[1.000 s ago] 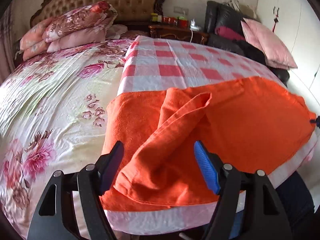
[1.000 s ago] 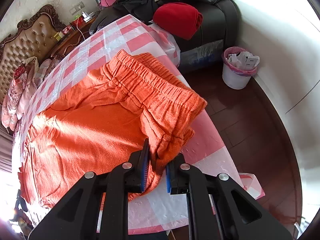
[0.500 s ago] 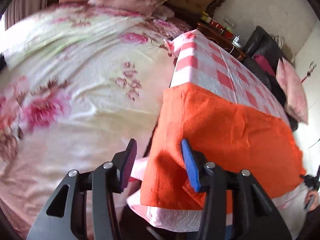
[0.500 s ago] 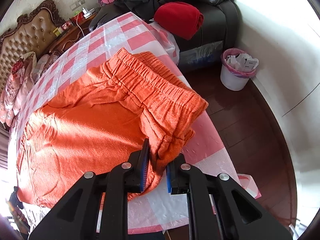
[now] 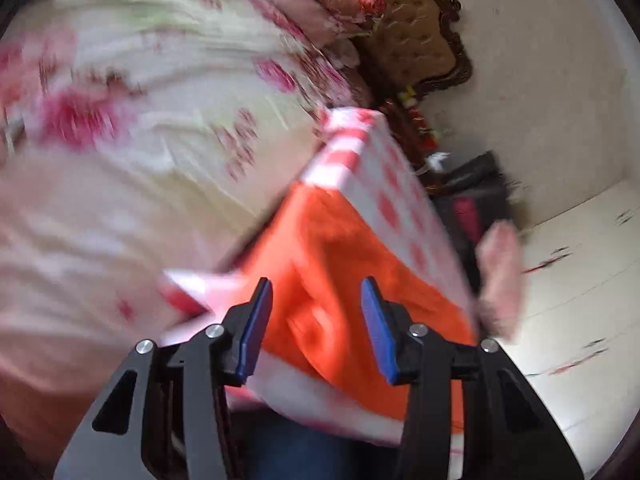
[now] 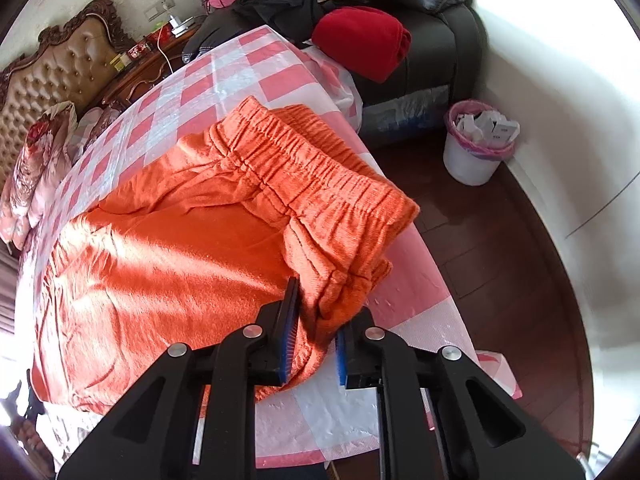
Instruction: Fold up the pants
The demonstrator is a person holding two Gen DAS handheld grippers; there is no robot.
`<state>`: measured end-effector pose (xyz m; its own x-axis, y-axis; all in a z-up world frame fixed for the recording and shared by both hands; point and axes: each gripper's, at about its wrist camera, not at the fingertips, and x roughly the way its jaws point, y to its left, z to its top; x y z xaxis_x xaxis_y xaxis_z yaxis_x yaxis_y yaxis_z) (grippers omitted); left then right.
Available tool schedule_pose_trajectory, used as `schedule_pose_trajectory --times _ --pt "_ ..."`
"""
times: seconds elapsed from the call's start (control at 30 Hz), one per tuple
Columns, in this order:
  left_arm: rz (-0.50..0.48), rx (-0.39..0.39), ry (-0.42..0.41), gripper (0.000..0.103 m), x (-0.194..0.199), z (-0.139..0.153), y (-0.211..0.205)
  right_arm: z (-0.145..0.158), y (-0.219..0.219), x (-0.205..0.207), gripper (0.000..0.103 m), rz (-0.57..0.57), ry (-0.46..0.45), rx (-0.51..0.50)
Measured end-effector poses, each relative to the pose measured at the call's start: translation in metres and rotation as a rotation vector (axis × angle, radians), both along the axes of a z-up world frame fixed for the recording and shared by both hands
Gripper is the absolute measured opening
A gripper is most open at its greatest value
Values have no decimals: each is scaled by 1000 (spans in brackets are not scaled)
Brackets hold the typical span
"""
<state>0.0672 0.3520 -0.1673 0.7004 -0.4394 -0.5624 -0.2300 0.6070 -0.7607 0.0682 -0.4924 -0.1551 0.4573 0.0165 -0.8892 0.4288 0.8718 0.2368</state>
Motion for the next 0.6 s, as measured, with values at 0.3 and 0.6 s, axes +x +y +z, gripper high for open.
schedule_pose_trajectory --times 0.3,0.6 --pt "-5 -254 122 31 -13 -46 -33 52 22 -25 54 -47 -106 -227" --pt "102 289 -30 3 -11 25 -42 63 93 -33 58 146 -147 -311"
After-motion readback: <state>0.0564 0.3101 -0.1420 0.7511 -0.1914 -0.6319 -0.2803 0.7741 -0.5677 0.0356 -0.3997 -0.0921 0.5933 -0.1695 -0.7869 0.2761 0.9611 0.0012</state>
